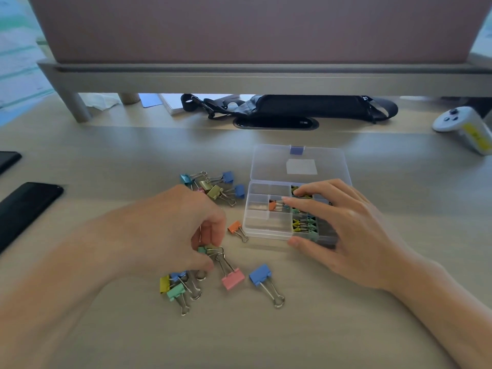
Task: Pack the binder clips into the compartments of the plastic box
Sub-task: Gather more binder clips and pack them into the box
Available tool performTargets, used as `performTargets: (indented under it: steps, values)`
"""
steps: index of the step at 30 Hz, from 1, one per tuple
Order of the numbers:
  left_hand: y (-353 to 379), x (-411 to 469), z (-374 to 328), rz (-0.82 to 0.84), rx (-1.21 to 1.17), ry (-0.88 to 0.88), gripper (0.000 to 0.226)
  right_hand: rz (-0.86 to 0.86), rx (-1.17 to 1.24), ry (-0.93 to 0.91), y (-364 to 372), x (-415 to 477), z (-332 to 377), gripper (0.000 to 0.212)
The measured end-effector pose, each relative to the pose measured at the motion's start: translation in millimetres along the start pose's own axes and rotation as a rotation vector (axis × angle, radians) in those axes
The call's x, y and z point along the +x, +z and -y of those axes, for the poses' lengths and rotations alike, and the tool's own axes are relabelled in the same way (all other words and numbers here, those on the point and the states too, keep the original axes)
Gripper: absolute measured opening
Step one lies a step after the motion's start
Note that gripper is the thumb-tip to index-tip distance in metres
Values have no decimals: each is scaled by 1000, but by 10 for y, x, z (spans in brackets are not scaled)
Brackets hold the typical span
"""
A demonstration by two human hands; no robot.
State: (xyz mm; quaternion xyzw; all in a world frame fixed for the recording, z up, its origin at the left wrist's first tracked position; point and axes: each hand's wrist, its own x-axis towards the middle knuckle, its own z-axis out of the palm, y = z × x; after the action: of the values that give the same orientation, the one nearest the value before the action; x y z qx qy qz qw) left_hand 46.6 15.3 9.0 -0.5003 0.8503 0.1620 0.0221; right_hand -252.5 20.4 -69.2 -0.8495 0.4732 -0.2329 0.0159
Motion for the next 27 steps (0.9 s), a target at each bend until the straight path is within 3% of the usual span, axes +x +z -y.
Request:
performTargets:
  steps: [7,16,27]
  values:
    - [-55,-2,28,-28,-114,6,23,40,-32,-4,-39,5,17,65]
    - [-114,235,-83,-278,-386,83,20,200,-206,-47,-102,78,72,65]
    - [65,620,-161,-351,-490,75,12,222,-202,-32,-113,70,70,66]
